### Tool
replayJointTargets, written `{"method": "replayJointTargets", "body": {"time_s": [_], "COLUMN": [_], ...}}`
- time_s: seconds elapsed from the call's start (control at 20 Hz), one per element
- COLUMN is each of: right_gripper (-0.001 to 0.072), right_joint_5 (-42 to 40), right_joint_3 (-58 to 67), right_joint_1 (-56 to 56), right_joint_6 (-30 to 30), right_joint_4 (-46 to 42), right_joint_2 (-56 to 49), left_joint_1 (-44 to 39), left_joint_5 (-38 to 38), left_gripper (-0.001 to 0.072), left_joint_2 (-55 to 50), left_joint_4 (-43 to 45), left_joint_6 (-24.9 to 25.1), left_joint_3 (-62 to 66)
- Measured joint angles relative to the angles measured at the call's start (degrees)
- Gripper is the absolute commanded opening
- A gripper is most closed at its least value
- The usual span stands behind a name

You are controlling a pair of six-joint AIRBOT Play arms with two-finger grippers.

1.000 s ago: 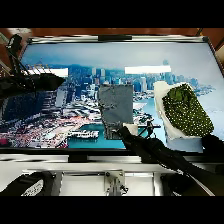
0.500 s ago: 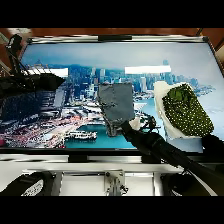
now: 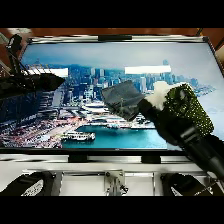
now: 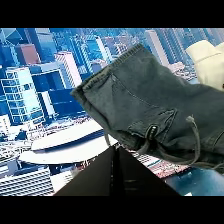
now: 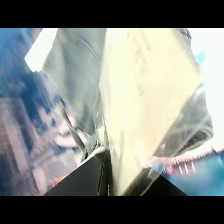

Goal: Fold the shirts.

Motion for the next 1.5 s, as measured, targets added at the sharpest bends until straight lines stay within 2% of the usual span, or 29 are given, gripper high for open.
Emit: {"method": "replayJointTargets", "body": {"time_s": [0.2,0.45,0.6,0.85,1.05,1.25,1.5], "right_gripper": [0.0090,0.0090,0.0090,0.0090,0.0090,0.0090,0.0091], "right_joint_5": [-0.8,0.5,4.7,19.3,27.9,30.9,30.2], "right_joint_3": [10.2,17.9,19.4,20.1,21.9,28.3,38.4], "right_joint_1": [-11.1,-24.2,-29.1,-31.7,-32.2,-32.3,-34.4], "right_joint_6": [-10.3,-16.2,-17.9,-18.9,-19.2,-19.8,-22.7], "right_joint_4": [2.6,5.8,10.2,18.9,23.8,25.2,24.2], "right_joint_2": [0.9,1.1,-0.5,-7.4,-13.5,-19.3,-25.0], "left_joint_1": [0.0,0.0,0.0,0.0,0.0,0.0,0.0], "left_joint_5": [0.0,-0.2,-0.9,-1.7,-1.9,-2.0,-2.1], "left_gripper": [0.0049,0.0049,0.0049,0.0049,0.0049,0.0049,0.0049], "left_joint_2": [0.0,0.0,0.0,0.0,0.0,0.0,0.0], "left_joint_4": [0.0,0.0,0.0,0.0,0.0,0.0,0.0], "left_joint_6": [0.0,0.0,0.0,0.0,0.0,0.0,0.0], "left_joint_3": [0.0,0.0,0.0,0.0,0.0,0.0,0.0]}}
